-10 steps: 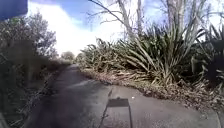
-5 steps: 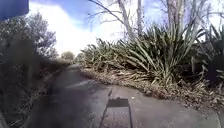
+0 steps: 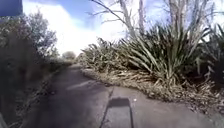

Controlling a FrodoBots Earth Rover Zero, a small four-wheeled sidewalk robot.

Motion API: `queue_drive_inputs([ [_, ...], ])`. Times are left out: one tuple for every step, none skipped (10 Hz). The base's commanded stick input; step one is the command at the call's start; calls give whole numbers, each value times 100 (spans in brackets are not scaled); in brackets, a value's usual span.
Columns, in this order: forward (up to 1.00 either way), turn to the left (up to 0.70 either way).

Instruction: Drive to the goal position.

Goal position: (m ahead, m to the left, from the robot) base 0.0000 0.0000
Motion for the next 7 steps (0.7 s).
queue_drive_inputs([
  [85, 34],
  [85, 34],
  [85, 34],
  [85, 34],
  [85, 34],
  [85, 34],
  [81, 32],
])
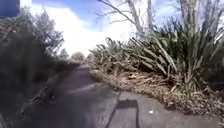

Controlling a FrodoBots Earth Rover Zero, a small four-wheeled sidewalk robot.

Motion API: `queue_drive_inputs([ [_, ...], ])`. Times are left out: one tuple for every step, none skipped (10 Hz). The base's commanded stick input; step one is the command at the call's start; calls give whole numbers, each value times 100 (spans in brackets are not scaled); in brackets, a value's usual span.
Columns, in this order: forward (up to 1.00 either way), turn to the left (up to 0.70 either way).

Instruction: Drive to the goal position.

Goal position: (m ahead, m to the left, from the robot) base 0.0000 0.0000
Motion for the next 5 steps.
queue_drive_inputs([
  [71, 28],
  [61, 24],
  [50, 20],
  [40, 16],
  [30, 12],
])
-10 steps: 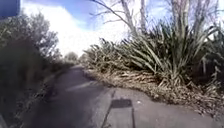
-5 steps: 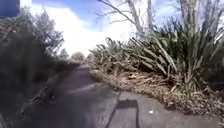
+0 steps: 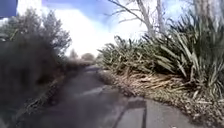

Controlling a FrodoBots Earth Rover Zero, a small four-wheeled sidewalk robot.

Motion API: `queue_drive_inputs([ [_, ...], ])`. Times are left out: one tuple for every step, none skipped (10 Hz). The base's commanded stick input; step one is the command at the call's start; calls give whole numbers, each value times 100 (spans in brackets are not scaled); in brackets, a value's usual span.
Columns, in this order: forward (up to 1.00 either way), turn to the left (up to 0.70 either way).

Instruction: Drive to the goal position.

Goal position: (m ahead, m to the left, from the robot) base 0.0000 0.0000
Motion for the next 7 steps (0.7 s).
queue_drive_inputs([
  [20, 8],
  [9, 4],
  [0, 0],
  [0, 0],
  [0, 0],
  [0, 0],
  [0, 0],
])
